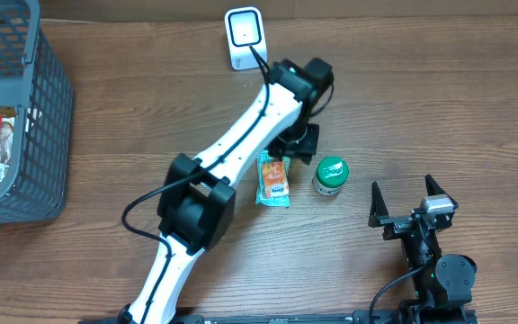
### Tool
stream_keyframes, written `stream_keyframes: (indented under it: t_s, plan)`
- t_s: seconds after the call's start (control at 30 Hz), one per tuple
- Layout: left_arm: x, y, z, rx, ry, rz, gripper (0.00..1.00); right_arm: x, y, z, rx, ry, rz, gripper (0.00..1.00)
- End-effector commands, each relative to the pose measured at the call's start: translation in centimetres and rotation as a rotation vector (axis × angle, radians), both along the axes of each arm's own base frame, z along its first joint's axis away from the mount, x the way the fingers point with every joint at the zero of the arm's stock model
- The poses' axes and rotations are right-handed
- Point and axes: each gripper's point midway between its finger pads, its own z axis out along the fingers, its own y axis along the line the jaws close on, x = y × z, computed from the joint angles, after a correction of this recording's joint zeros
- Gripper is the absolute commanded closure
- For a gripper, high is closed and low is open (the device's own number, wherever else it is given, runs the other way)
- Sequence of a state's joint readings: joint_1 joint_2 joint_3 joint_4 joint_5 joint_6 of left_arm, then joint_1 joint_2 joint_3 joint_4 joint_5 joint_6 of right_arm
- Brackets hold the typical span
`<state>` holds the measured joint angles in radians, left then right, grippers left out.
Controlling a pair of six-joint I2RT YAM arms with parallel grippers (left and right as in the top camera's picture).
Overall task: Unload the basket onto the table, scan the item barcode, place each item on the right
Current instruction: 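Lower the left gripper and release the packets and green jar onto table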
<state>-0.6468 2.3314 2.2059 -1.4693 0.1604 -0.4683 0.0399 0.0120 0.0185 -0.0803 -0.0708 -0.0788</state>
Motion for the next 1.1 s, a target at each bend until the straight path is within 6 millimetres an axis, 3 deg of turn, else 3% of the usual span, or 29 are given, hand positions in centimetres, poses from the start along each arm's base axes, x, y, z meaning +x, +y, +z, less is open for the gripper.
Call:
stream_keyframes:
  t_s: [0.0,0.03,0.1,0.17,0.43,0.63,0.9,1.0,1.07]
  plan:
    - [0.2,2.3,3.3,0.069,-0.076,-0.005,0.59,0.0,-0.1,-0.3,-0.008,-0.002,-0.007,0.0]
    - [0.1,3.8,3.1,0.146,-0.078,0.013,0.6,0.0,-0.1,-0.3,-0.008,-0.002,-0.007,0.0]
    - [-0.3,6.8,2.7,0.306,-0.083,0.059,0.71,0.0,-0.1,-0.3,-0.008,-0.002,-0.007,0.0]
    - [-0.6,8.1,2.1,0.368,-0.072,0.085,0.85,0.0,-0.1,-0.3,-0.008,-0.002,-0.007,0.0]
    - [-2.3,9.2,-2.4,0.423,0.005,0.103,0.96,0.0,-0.1,-0.3,-0.008,-0.002,-0.007,0.0]
    - [-2.3,8.1,-3.6,0.367,0.012,0.11,0.96,0.0,-0.1,-0.3,-0.008,-0.002,-0.007,0.0]
    - [-2.5,4.0,-4.1,0.183,0.036,0.083,0.96,0.0,-0.1,-0.3,-0.008,-0.002,-0.007,0.0]
    - [-2.7,2.3,-4.1,0.091,0.058,0.044,0.96,0.0,-0.1,-0.3,-0.008,-0.002,-0.007,0.0]
    - [-2.4,1.5,-2.8,0.034,0.05,0.019,0.96,0.0,-0.1,-0.3,-0.008,-0.002,-0.007,0.0]
